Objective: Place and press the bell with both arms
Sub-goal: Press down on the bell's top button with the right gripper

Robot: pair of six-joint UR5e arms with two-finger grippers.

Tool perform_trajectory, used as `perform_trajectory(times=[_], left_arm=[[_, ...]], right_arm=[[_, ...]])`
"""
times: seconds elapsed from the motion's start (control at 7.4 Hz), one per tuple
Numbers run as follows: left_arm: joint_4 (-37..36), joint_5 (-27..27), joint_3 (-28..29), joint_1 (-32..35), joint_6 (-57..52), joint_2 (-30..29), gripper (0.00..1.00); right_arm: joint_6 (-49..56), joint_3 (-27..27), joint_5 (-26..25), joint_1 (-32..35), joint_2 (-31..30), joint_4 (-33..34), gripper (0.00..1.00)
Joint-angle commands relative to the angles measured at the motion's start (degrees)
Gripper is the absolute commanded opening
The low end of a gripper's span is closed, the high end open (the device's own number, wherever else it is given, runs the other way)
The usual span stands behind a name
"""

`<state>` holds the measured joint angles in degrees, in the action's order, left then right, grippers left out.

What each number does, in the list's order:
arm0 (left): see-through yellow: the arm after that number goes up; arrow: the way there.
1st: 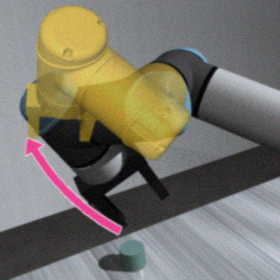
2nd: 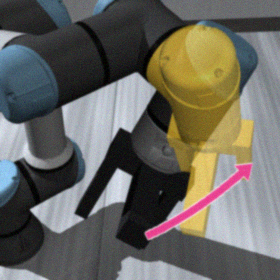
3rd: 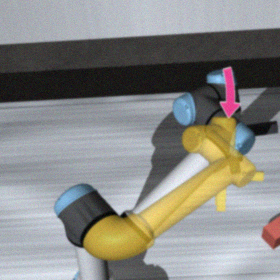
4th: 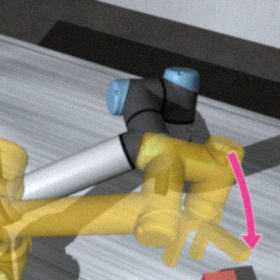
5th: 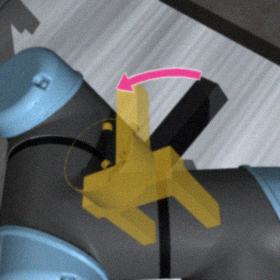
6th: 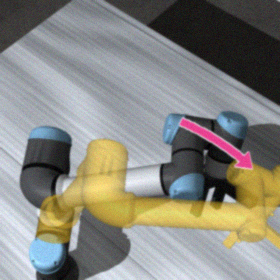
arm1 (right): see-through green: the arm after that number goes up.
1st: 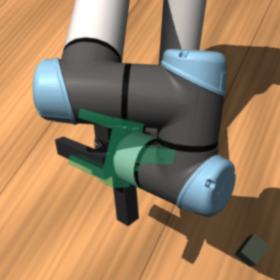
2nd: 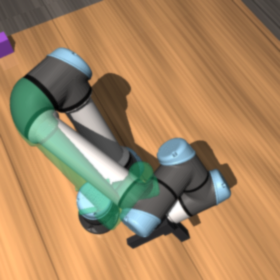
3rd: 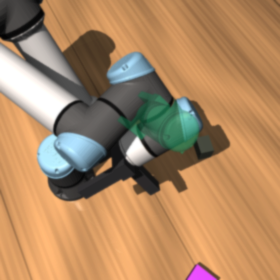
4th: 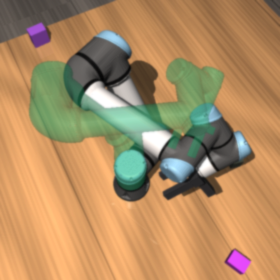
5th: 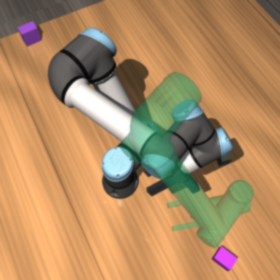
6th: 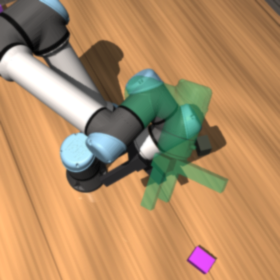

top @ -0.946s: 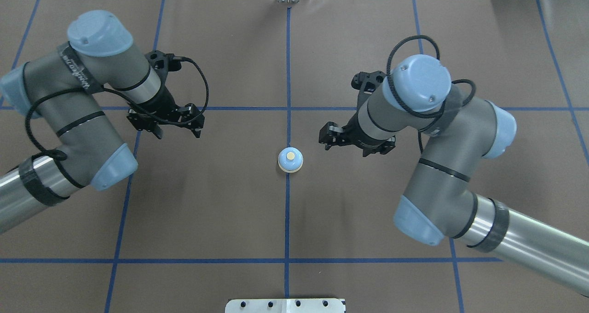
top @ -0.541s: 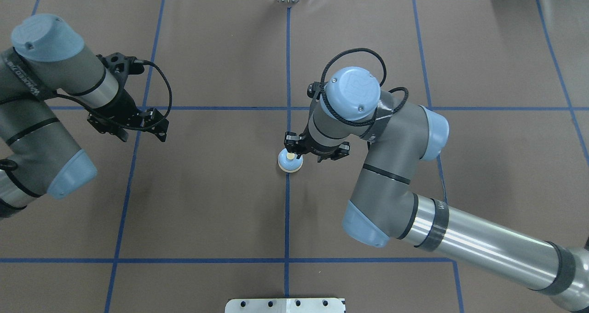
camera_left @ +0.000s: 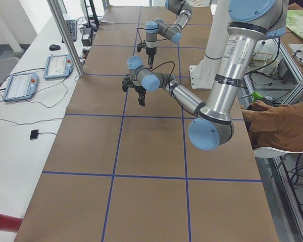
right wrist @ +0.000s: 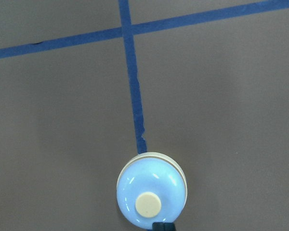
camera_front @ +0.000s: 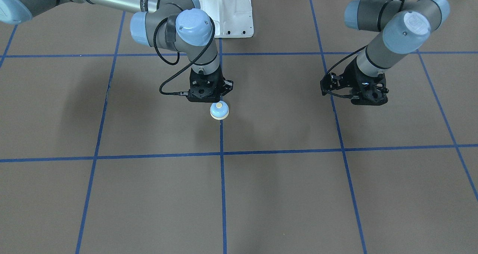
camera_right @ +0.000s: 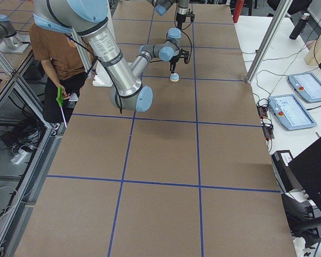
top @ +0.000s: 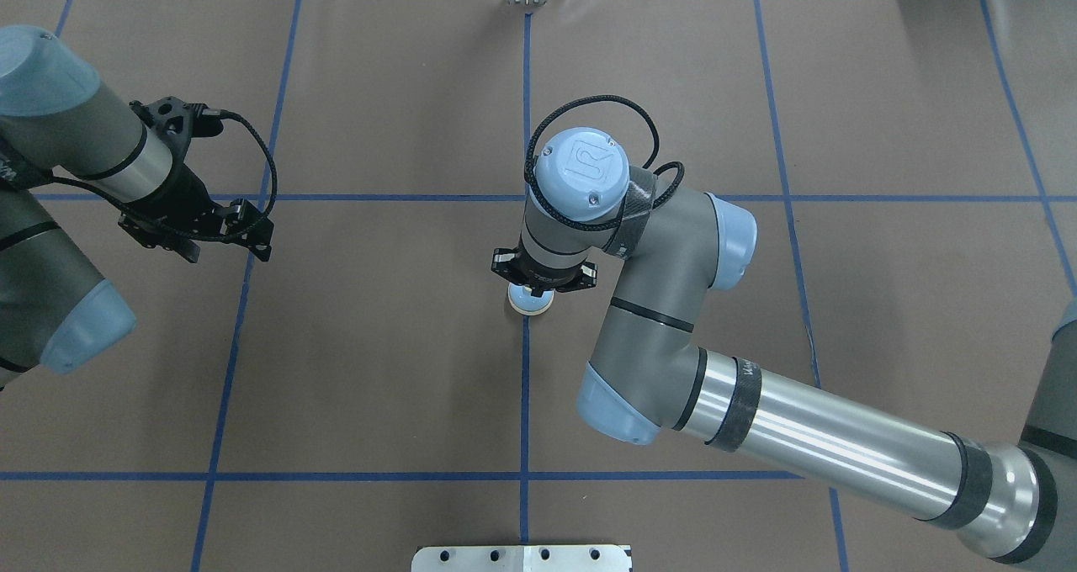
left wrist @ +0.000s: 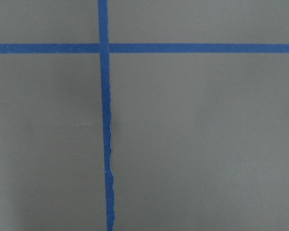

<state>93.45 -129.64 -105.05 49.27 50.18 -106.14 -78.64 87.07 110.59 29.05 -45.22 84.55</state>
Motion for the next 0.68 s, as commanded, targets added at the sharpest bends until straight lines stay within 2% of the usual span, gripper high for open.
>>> perform_trajectory(times=[0.0, 0.54], left_arm=[[0.06, 0.43, -0.06, -0.14, 0.01, 0.14, 0.99], [0.06, 0.61, -0.06, -0.31, 0.10, 0.23, 0.99]], right_arm=[[0.07, -0.59, -0.11, -0.04, 0.22, -0.09, 0.00], [0.68, -2.34, -2.13, -0.31, 1.01, -0.52, 0.00]])
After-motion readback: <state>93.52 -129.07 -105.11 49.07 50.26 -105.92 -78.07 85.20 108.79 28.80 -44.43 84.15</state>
